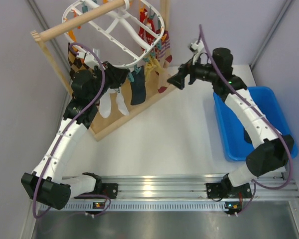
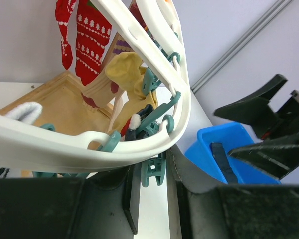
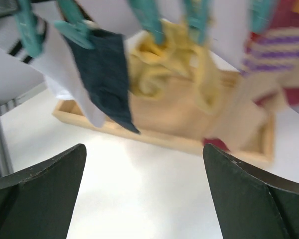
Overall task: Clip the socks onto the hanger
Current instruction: Open the clamp at the hanger, then pick up the sock from the bin.
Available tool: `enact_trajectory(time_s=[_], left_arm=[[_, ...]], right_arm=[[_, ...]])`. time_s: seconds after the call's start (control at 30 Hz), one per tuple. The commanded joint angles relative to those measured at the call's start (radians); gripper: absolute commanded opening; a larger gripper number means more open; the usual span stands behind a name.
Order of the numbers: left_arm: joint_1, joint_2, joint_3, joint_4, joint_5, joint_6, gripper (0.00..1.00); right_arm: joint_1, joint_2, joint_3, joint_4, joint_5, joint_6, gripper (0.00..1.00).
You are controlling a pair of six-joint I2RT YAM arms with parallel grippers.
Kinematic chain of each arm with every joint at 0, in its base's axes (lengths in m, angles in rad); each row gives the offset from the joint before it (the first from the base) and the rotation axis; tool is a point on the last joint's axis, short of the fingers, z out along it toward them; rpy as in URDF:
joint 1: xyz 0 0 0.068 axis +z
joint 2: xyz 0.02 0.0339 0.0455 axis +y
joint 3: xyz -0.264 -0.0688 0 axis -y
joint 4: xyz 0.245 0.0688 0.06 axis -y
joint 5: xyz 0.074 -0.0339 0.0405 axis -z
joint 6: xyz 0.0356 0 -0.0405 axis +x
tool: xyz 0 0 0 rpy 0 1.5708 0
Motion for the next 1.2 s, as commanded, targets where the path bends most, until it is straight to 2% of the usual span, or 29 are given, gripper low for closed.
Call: enact_trajectory(time_s=[0.0,0.17,0.2,0.37,0.4,0.63,0.8,0.93,1.17], left_arm=[[0.005,0.009,0.0,0.057,0.01,0.029,0.0],[0.005,0.002,0.0,0.057,0.003,0.046,0.0],[0.005,0.0,0.0,0.057,0.004,0.047,0.0],[0.005,-0.008,-0.003,0.057,0.006,0.046,0.0],[0.005,-0.011,-0.005,0.057,0.006,0.046,0.0],[0.009,-0.012,-0.019,0.07,0.019,0.035,0.0],[0.015,-0.031,-0.036,0.09,0.015,0.032,0.0],[0.02,-0.041,-0.054,0.093,0.013,0.026,0.0],[0.025,-0.043,-0.057,0.093,0.01,0.024,0.0]], right_arm=[[-0.121,-0.124,-0.046,-0.135,-0.039,-0.052,1.0],[-0.408,-0.141,-0.085,-0.398,0.148,-0.145,0.96],[-0.494,-0.143,-0.115,-0.416,0.177,-0.158,0.91],[-0.686,-0.132,-0.239,-0.41,0.421,-0.221,0.84],[-0.729,-0.097,-0.267,-0.386,0.452,-0.225,0.79],[-0.786,0.119,-0.312,-0.217,0.567,-0.172,0.72],[-0.787,0.26,-0.261,-0.128,0.587,-0.16,0.68],[-0.789,0.304,-0.258,-0.01,0.581,-0.163,0.66],[-0.794,0.371,-0.231,0.055,0.595,-0.175,0.64]])
